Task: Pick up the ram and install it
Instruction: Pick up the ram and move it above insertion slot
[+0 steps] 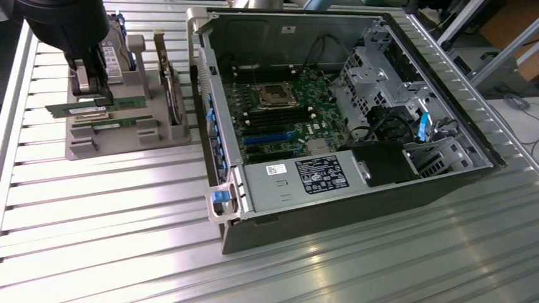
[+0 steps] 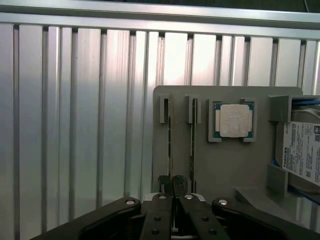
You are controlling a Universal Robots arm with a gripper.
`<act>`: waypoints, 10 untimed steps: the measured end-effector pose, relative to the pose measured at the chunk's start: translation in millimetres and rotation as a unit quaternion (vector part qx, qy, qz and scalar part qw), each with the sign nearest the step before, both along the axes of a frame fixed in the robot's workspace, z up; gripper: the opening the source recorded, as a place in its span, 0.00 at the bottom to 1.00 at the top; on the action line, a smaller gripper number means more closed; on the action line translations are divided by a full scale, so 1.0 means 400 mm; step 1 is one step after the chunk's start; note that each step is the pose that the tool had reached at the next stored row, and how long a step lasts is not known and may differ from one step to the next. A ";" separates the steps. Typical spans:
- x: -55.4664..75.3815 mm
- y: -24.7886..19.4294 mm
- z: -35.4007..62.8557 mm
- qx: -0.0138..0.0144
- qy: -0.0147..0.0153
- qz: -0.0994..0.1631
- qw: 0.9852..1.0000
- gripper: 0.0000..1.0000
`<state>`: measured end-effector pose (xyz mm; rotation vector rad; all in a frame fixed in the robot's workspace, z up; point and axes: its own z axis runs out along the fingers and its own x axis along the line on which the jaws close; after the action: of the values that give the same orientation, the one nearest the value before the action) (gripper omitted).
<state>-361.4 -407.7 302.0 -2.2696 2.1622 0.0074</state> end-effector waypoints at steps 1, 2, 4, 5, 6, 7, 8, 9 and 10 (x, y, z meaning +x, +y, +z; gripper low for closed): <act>0.000 0.000 0.004 0.000 0.000 0.000 1.000 0.12; 0.000 0.000 0.007 0.000 0.000 0.000 1.000 0.12; 0.000 0.000 0.012 0.000 0.000 0.000 1.000 0.12; 0.000 0.000 0.016 0.000 0.000 0.000 1.000 0.12; 0.000 0.000 0.018 0.000 0.000 0.000 1.000 0.12; 0.000 0.000 0.024 0.000 0.000 0.000 1.000 0.12; 0.000 0.000 0.030 0.000 0.000 0.000 1.000 0.12; 0.000 0.000 0.032 0.000 0.000 0.000 1.000 0.12; 0.000 0.000 0.036 0.000 0.000 0.000 1.000 0.12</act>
<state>-361.3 -407.7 316.3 -2.2696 2.1622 0.0073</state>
